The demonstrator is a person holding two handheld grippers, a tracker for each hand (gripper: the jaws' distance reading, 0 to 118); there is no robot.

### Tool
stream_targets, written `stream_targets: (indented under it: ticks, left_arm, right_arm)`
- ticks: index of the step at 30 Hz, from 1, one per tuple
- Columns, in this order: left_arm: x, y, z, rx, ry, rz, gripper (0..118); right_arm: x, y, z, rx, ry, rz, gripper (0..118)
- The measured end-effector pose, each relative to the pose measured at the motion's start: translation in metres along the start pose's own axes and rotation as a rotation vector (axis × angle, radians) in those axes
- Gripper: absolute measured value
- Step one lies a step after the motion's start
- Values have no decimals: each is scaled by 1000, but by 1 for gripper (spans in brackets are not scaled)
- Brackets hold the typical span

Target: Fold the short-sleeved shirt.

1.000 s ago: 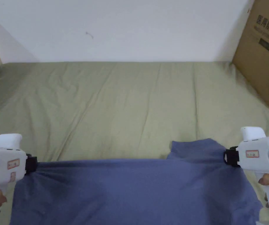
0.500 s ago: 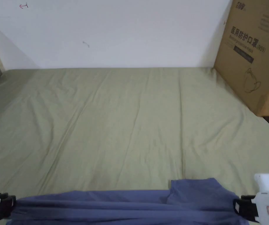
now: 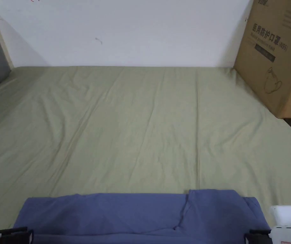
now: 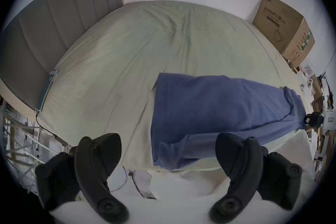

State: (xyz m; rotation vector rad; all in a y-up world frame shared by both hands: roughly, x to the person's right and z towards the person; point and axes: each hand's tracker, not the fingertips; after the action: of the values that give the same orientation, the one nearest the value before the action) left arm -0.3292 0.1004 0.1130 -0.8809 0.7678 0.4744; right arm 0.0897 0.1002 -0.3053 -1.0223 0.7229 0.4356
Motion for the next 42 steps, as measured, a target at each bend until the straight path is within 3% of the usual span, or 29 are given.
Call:
stream_targets:
  ticks: [5,6,7,8,9,12,14,16,17,18,20,21,22,26,31,34,36,37,38,39,40,41,42]
  left_arm:
    - [-3,14,21,79,-55,92,103]
    - [-3,16,25,103,-85,111,90]
    - [-3,18,28,118,-105,125,59]
    - [-3,19,27,118,-103,130,25]
    - [-1,19,23,107,-94,136,0]
    - [-2,16,18,73,-69,139,0]
    - [-5,11,18,96,-79,173,0]
    - [-15,9,20,106,-108,255,0]
    - [-21,5,21,123,-124,293,1]
    - [-28,4,22,128,-160,332,11]
    - [-41,2,21,128,-203,430,72]
    - [-50,-1,16,121,-237,471,97]
    - [-55,-5,10,115,-253,514,113]
    - [-63,-16,-13,78,-313,618,117]
    - [-63,-30,-52,14,-478,830,117]
    - [-66,-38,-74,38,-590,927,116]
    - [-68,-34,-76,45,-574,933,116]
    - [-67,-34,-70,41,-578,930,112]
    - [-67,-32,-68,40,-570,927,98]
    - [-70,-30,-66,40,-524,895,58]
    - [-71,-28,-70,4,-469,877,6]
    - [-76,-29,-75,-29,-442,899,6]
    - [-80,-30,-81,-30,-508,895,6]
  right_arm:
    - [-8,22,19,87,82,-46,67]
    - [-12,27,21,111,97,-41,66]
    - [-18,31,22,137,110,-31,48]
    - [-23,35,22,150,112,-19,12]
    - [-32,39,18,152,107,-22,0]
    - [-57,46,8,126,194,-10,0]
    - [-76,50,0,124,174,-5,0]
    - [-87,57,-11,125,171,49,0]
    - [-95,60,-12,126,181,56,0]
    - [-102,63,-14,122,209,59,0]
    - [-111,71,-21,118,240,56,0]
    - [-119,74,-23,114,250,75,0]
    - [-128,76,-25,112,248,108,0]
    - [-151,81,-33,98,233,203,0]
    - [-164,83,-44,39,332,166,0]
    - [-165,86,-49,29,329,165,0]
    - [-166,86,-49,20,329,165,0]
    - [-165,87,-49,14,334,158,0]
    - [-163,88,-49,12,345,154,0]
    - [-163,88,-49,9,348,154,0]
    - [-164,89,-50,7,346,154,0]
    - [-164,91,-50,5,343,155,0]
    - [-164,92,-51,4,341,158,0]
